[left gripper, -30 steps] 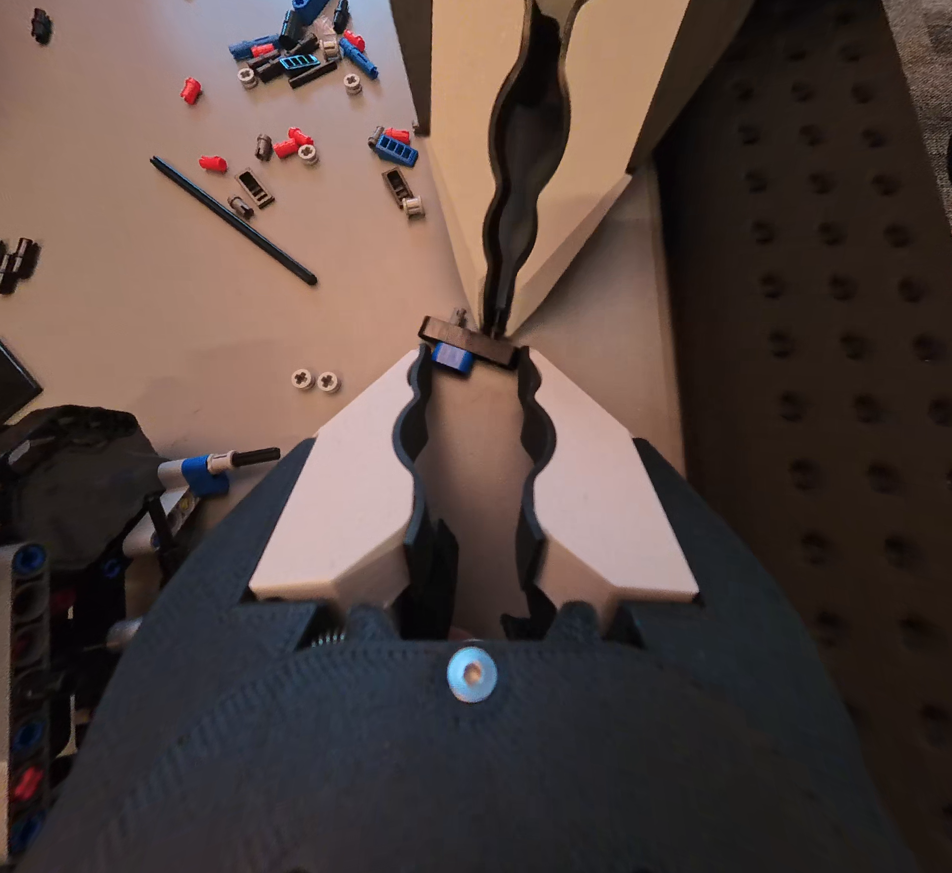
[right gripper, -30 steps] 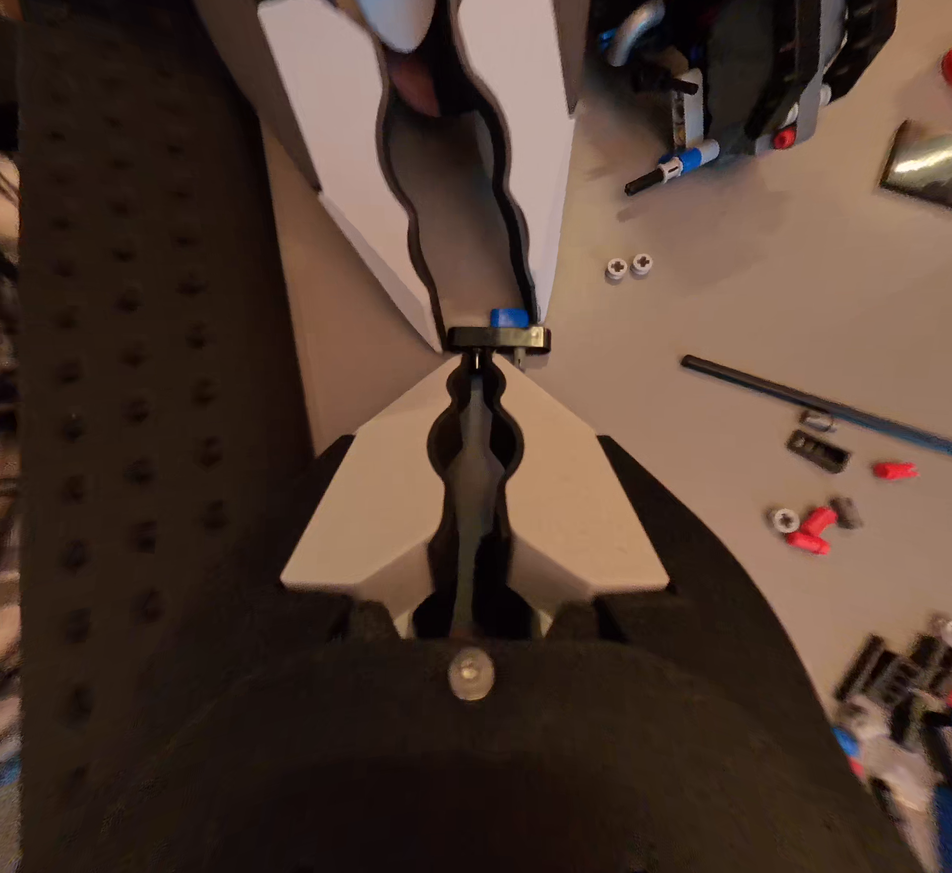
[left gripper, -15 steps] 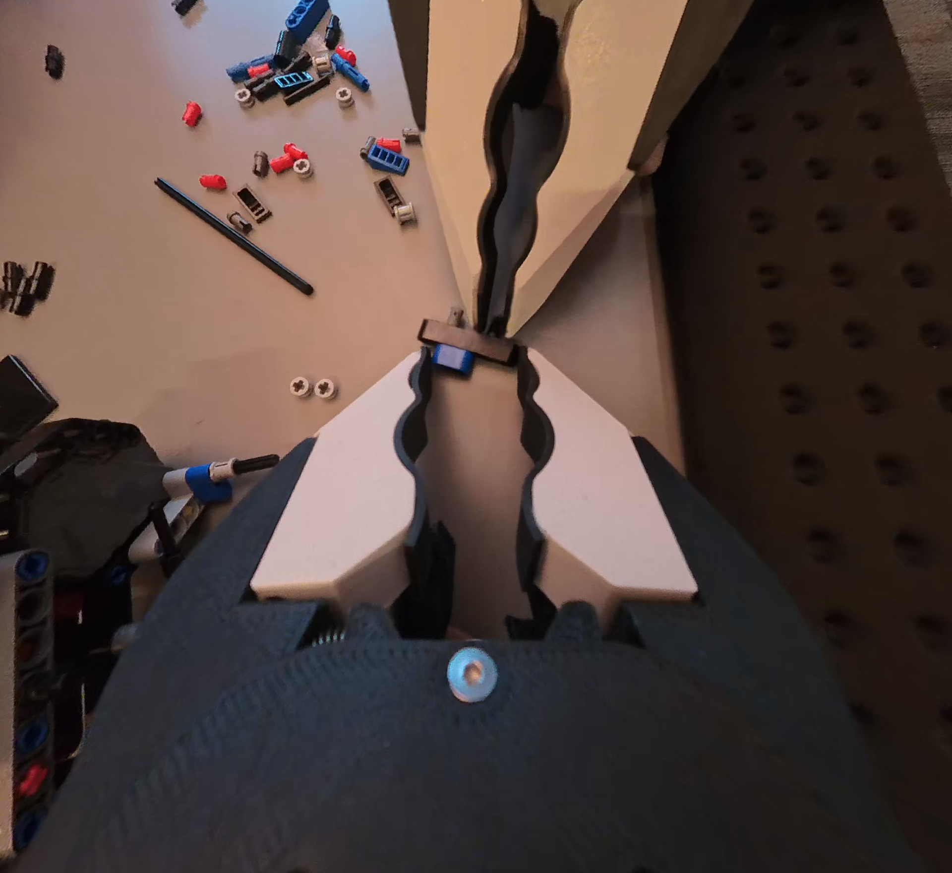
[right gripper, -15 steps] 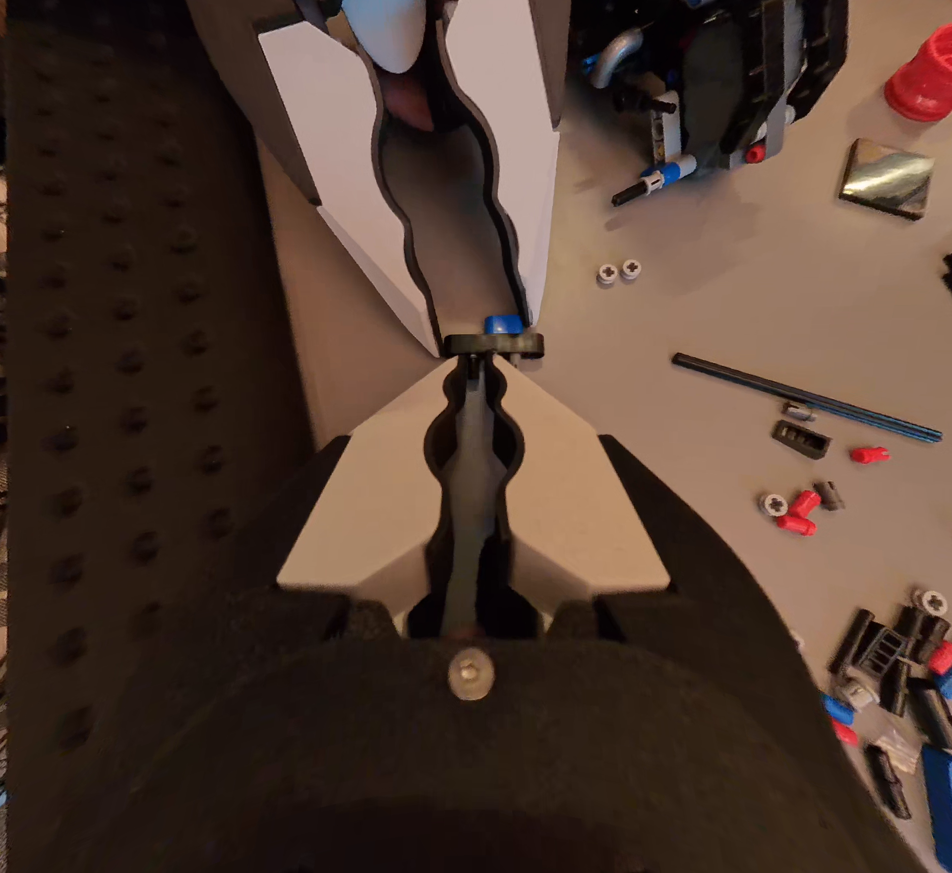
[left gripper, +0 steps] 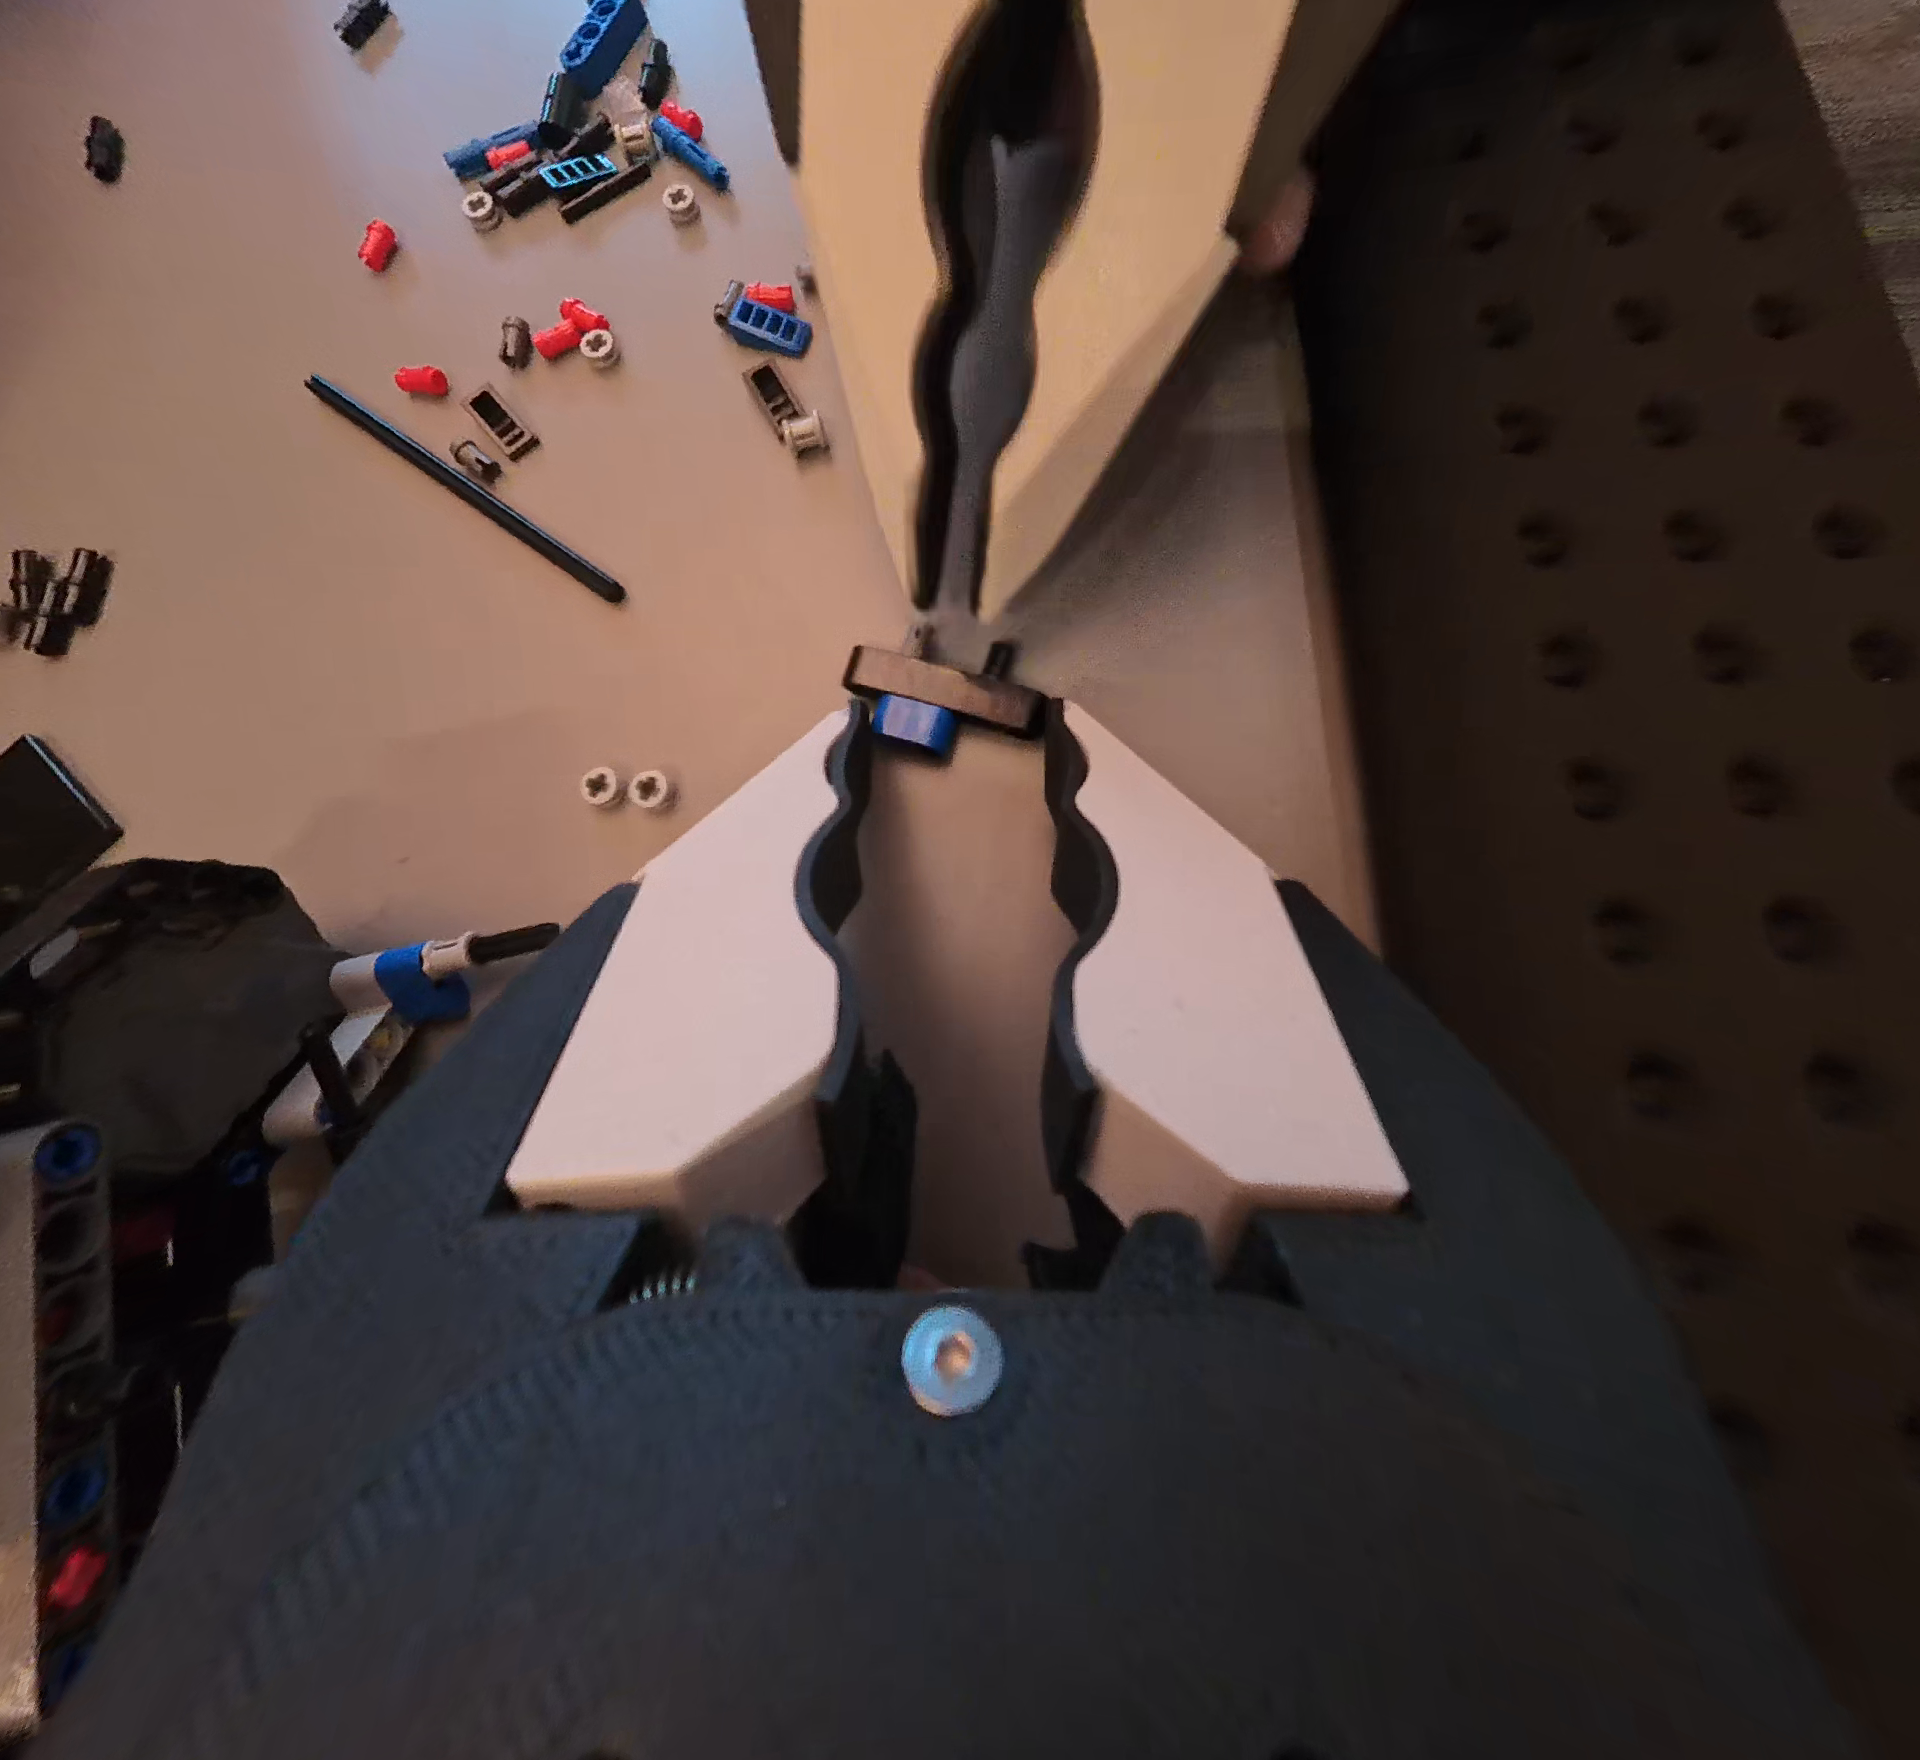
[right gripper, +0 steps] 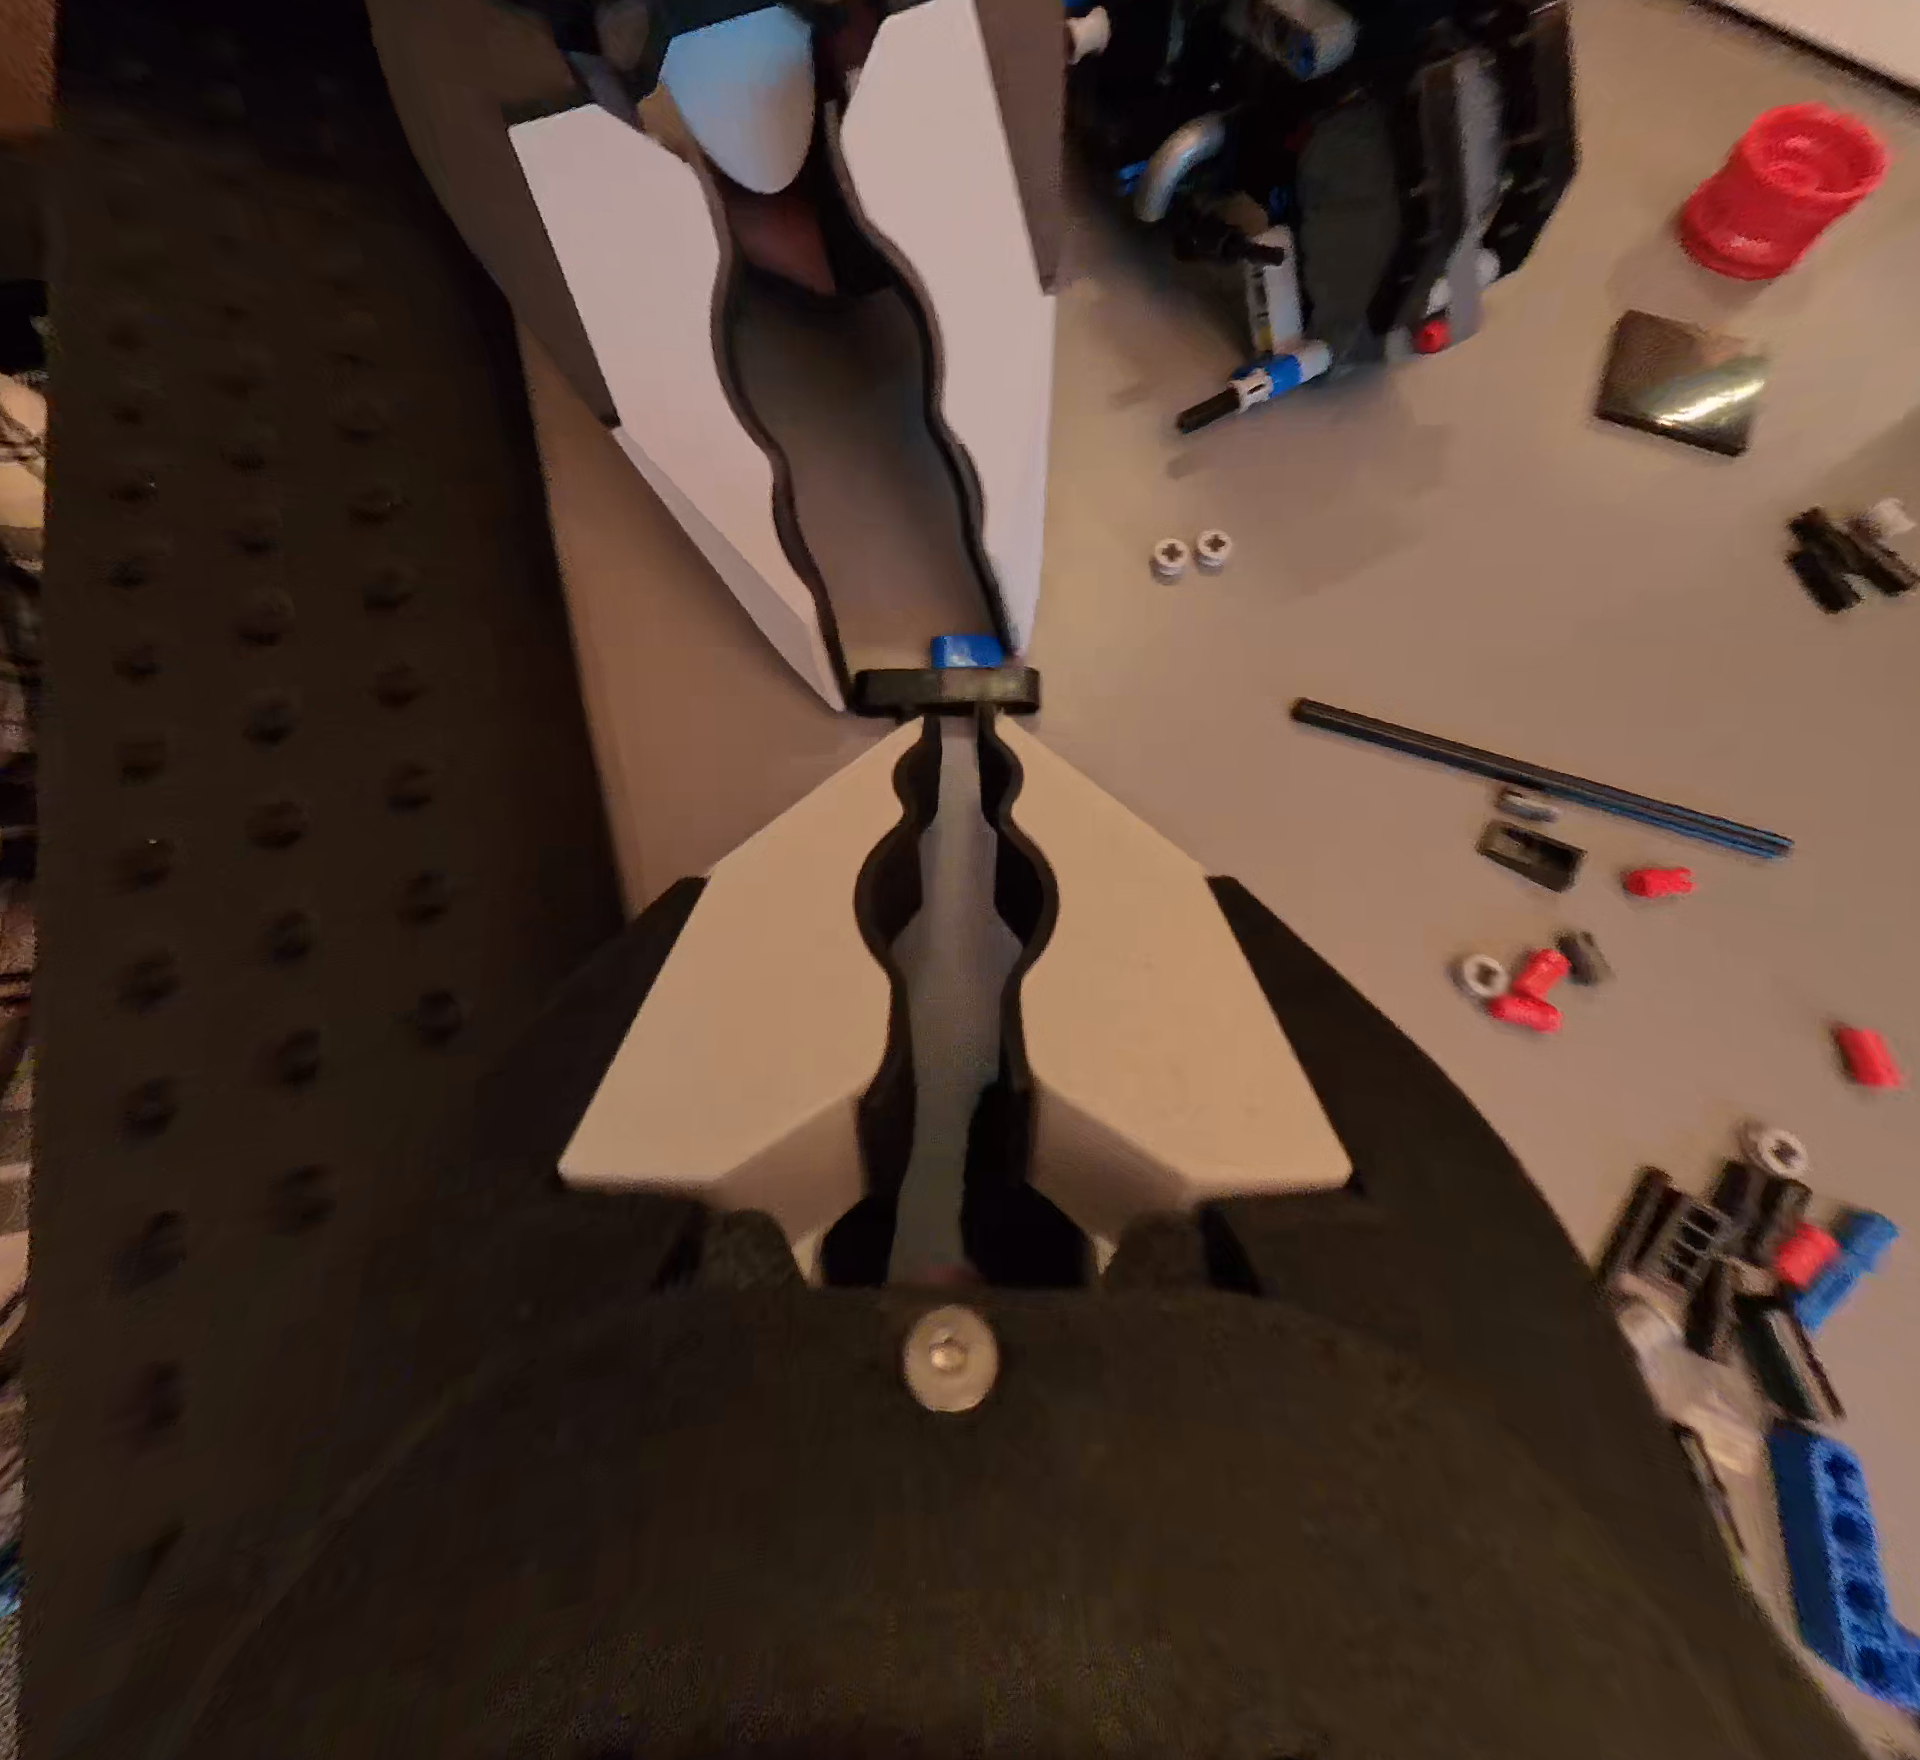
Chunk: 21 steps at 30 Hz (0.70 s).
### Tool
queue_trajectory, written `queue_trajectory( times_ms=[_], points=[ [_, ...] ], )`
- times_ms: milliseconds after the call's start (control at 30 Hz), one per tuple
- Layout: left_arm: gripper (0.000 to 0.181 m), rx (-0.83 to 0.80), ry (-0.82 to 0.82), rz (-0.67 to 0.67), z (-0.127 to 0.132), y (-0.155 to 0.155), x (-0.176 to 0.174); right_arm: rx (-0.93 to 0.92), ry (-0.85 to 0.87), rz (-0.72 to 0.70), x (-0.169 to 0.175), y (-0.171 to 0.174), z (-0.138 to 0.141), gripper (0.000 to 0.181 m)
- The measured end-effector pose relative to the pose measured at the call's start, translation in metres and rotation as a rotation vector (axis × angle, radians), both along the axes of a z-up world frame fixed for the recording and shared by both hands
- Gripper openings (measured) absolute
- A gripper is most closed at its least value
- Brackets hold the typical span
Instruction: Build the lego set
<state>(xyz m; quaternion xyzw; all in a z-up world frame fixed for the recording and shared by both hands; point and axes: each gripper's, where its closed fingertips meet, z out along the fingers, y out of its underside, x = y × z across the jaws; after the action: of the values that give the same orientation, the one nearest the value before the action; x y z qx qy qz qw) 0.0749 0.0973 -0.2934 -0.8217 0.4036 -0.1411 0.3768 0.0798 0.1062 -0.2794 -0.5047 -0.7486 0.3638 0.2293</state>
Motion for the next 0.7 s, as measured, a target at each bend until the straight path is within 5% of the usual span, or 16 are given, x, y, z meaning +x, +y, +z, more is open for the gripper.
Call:
queue_trajectory(
  times_ms=[433, 567, 700],
  points=[
    [0.047, 0.053, 0.073, -0.041, 0.010, -0.006, -0.005, 0.107, 0.011, -0.015, -0.005, 0.017, 0.012, 0.015],
    [0.045, 0.182, 0.102, -0.045, 0.051, -0.007, -0.012, 0.145, 0.081, -0.044, -0.013, 0.028, 0.041, 0.025],
    [0.041, 0.373, 0.193, 0.079, 0.116, 0.008, -0.056, 0.247, 0.172, -0.074, -0.033, 0.049, 0.087, 0.038]
  ],
)
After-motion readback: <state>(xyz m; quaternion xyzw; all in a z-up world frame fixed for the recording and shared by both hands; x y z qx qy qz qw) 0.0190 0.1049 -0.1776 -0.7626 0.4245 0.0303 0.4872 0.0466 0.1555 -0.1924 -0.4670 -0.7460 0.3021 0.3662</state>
